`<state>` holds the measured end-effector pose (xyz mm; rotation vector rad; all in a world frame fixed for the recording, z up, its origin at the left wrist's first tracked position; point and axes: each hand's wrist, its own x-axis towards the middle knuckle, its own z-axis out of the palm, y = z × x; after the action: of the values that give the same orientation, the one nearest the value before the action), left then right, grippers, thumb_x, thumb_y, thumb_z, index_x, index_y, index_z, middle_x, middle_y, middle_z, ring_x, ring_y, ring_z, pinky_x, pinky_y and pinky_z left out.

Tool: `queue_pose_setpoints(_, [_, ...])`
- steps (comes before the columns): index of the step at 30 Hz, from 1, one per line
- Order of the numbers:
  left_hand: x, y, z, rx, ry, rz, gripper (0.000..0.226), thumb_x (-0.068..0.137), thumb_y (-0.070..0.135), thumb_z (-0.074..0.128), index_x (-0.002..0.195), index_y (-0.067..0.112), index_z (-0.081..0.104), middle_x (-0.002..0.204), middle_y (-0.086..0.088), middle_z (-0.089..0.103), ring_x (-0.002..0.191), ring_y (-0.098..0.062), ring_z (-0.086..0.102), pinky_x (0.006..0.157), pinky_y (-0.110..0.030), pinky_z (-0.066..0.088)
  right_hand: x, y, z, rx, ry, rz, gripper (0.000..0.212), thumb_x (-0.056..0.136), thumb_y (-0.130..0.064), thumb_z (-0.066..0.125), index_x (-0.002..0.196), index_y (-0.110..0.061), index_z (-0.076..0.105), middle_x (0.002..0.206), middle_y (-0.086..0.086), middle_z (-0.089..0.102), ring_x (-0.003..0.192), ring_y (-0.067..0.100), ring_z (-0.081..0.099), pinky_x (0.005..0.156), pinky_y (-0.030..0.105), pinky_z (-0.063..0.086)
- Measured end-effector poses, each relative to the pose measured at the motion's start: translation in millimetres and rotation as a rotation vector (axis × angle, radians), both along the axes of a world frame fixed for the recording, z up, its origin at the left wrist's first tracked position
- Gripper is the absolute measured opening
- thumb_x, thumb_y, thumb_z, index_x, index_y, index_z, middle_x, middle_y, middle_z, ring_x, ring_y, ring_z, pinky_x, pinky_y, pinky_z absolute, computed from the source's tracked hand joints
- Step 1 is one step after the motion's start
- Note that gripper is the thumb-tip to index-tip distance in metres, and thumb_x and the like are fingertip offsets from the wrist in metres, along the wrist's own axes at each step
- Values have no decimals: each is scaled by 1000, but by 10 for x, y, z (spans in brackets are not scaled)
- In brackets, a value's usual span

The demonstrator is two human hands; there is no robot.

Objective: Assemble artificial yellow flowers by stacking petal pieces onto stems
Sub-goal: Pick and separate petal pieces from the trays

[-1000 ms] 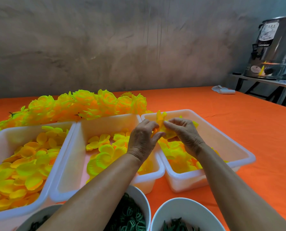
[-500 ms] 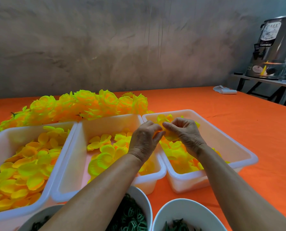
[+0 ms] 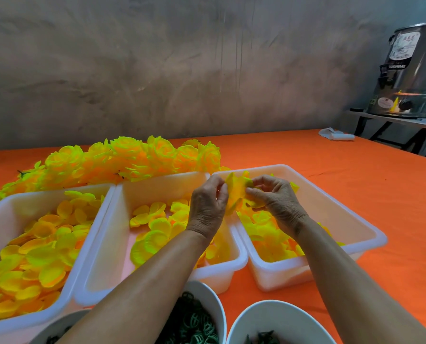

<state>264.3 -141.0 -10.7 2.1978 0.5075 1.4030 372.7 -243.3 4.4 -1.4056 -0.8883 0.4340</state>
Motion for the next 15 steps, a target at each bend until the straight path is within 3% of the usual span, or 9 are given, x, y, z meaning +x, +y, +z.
queue_pose_setpoints(6, [-13, 3, 39, -295, -96, -50, 9, 82, -3, 61, 73, -5, 60, 62, -11, 56, 56, -23, 56, 55, -40, 56, 13, 41, -5, 31, 33, -115, 22, 81, 11, 56, 68, -7, 57, 56, 9, 60, 44, 11, 61, 44, 21, 49])
queue_pose_setpoints(12, [-27, -1, 47, -492, -142, -139, 17, 78, -5, 68, 67, 3, 57, 61, -9, 56, 54, -17, 52, 50, -26, 49, 16, 53, -47, 44, -30, -70, 20, 77, 8, 67, 69, -8, 57, 62, 11, 61, 46, 12, 60, 47, 22, 48])
queue_pose_setpoints(15, [-31, -3, 59, -545, -182, -200, 13, 78, -5, 69, 75, 2, 58, 67, -13, 57, 58, -17, 52, 46, -20, 46, 34, 59, -51, 72, -21, -61, 23, 79, 8, 66, 67, -9, 55, 57, 5, 62, 47, 13, 62, 47, 23, 49])
